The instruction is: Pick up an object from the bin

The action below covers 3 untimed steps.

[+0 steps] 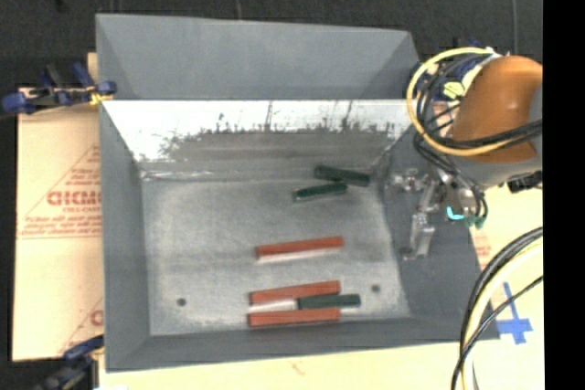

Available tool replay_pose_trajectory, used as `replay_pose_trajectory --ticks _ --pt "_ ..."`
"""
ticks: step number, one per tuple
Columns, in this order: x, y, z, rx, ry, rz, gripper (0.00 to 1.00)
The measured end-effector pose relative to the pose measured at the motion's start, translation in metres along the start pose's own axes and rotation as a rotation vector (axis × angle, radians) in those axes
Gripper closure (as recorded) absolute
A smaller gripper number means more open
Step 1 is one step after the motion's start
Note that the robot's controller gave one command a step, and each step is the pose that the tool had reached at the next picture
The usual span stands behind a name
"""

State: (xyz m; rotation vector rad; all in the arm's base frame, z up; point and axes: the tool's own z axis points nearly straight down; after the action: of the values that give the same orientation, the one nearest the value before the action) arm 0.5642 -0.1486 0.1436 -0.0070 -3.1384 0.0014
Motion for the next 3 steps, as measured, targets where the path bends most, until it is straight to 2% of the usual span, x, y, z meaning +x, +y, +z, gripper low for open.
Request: replay_pose_trajectory --ticks 1,2,3 --pt "-0.001 0.0 -0.003 0.001 -0.004 -0.001 0.0" --pt "-0.006 0.012 0.003 0.003 -0.008 -0.157 0.0" --pt "0.015 0.038 0.021 0.001 -0.008 -0.304 0.0"
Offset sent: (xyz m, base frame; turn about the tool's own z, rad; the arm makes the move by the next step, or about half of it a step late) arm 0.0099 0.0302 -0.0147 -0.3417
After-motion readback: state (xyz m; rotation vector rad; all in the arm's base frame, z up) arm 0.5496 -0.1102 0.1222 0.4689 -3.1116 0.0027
